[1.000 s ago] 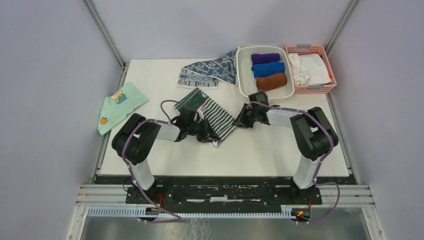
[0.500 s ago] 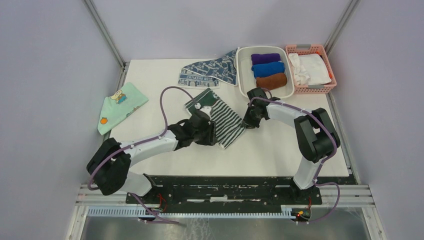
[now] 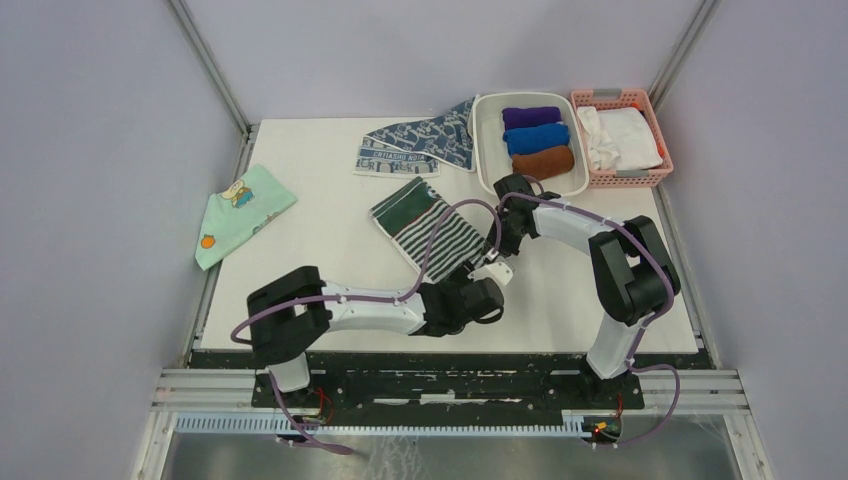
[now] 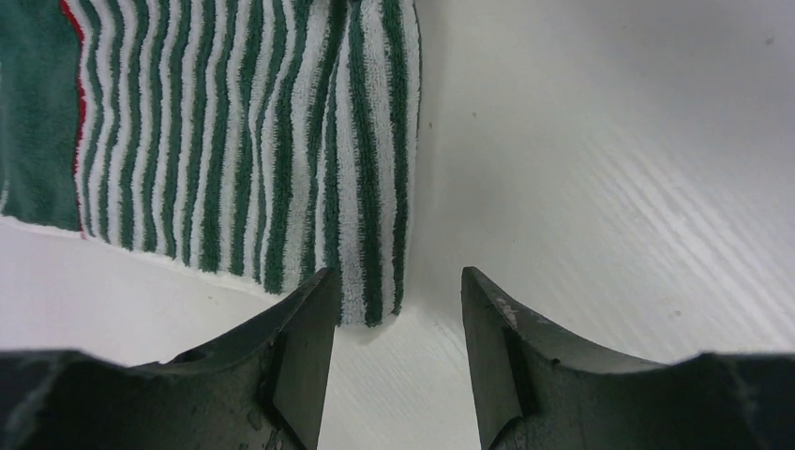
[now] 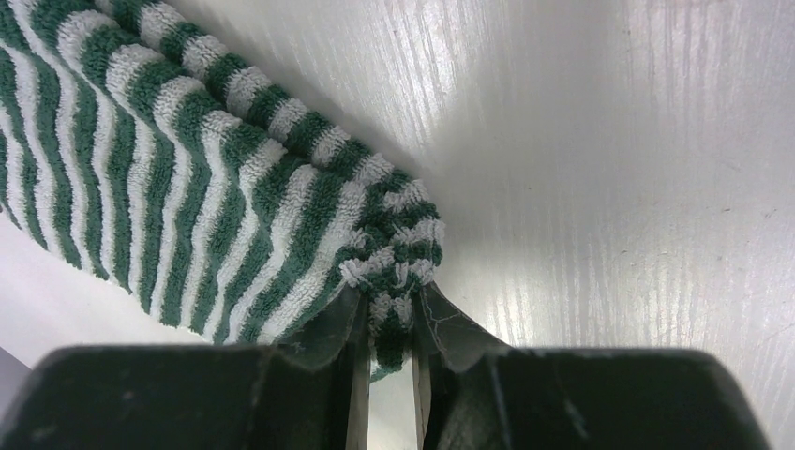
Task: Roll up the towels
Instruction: Roll the towel at the center of the board.
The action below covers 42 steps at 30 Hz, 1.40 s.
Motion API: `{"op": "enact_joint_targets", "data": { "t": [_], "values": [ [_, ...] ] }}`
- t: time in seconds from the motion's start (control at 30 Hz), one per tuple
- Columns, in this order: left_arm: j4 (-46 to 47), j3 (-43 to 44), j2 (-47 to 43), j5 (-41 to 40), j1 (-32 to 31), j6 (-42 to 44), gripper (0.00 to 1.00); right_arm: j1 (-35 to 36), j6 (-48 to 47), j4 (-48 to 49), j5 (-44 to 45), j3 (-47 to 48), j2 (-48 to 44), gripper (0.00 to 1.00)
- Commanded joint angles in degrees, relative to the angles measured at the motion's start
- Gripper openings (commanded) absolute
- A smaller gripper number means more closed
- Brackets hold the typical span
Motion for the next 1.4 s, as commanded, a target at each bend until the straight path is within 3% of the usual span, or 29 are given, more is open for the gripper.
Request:
{"op": "enact_joint_targets", "data": {
  "t": [0.0,0.5,0.97,1.37],
  "values": [
    [2.53,3.05,3.62,-9.66,-0.92,7.33,0.58,0.22,0.29,-1.00,-0.30,2.22,0.18,0.11],
    [2.44,3.47,11.73,-7.27,-1.01,10.10,0.59,0.18,0.93,-0.74,-1.60,2.23,0.99,0.12],
    [-3.41,5.04,17.97,-3.34,1.28,5.23,0.57,0.09,0.63,-0.65,-3.21,2.36,0.57,0.13],
    [-13.57,17.23,13.88,-8.65,-0.66,2.18,0.61,-0.72,0.54,0.93,-5.43,1.59,1.26,0.13]
  ]
}}
